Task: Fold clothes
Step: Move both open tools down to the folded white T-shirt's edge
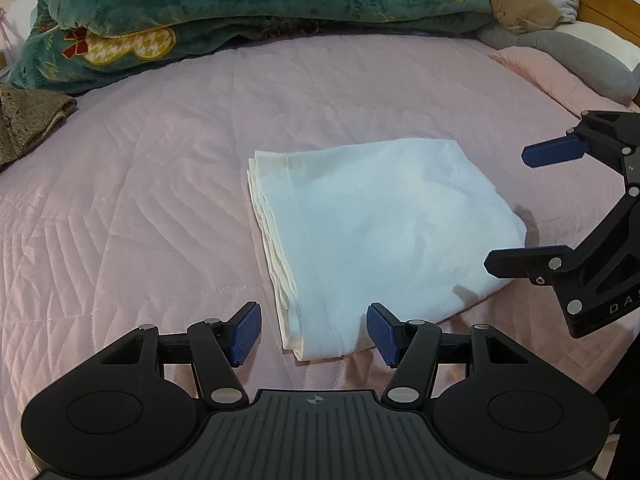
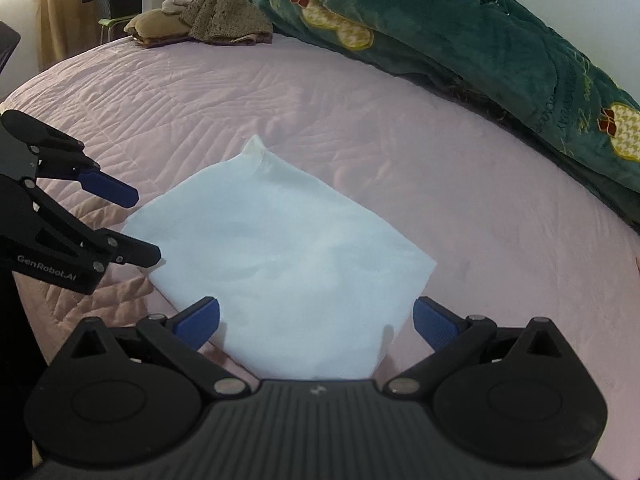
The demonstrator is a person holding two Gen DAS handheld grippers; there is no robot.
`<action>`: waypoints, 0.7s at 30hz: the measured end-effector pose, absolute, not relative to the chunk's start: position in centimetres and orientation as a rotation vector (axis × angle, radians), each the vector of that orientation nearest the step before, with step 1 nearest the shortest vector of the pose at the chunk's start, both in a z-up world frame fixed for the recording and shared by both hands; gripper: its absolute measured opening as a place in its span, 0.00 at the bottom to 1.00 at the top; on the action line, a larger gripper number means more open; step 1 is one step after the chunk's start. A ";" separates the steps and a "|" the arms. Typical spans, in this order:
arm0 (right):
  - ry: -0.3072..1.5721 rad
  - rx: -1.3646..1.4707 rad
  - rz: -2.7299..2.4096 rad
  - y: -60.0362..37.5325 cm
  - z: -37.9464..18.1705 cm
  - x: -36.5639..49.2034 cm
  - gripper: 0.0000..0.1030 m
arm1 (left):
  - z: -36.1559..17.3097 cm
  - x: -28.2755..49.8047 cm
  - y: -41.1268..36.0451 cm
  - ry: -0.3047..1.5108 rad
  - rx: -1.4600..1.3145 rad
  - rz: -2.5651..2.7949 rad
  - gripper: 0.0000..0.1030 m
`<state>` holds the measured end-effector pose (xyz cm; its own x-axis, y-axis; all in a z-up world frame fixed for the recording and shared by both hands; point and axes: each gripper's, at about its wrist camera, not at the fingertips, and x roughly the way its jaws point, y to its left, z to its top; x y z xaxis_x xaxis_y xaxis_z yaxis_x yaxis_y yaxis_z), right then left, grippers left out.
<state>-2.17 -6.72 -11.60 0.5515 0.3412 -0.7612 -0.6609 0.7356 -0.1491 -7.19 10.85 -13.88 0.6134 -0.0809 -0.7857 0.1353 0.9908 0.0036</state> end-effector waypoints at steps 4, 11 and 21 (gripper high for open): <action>0.776 -0.462 0.624 -6.8 -11.9 -2.2 1.00 | -14.2 -7.1 11.1 0.911 0.063 -0.131 0.59; 0.773 -0.435 0.635 -7.3 -12.2 -1.6 1.00 | -14.4 -7.0 11.3 0.914 0.056 -0.133 0.59; 0.809 -0.413 0.641 -7.1 -12.6 -1.2 1.00 | -14.5 -7.2 11.0 0.909 0.051 -0.130 0.59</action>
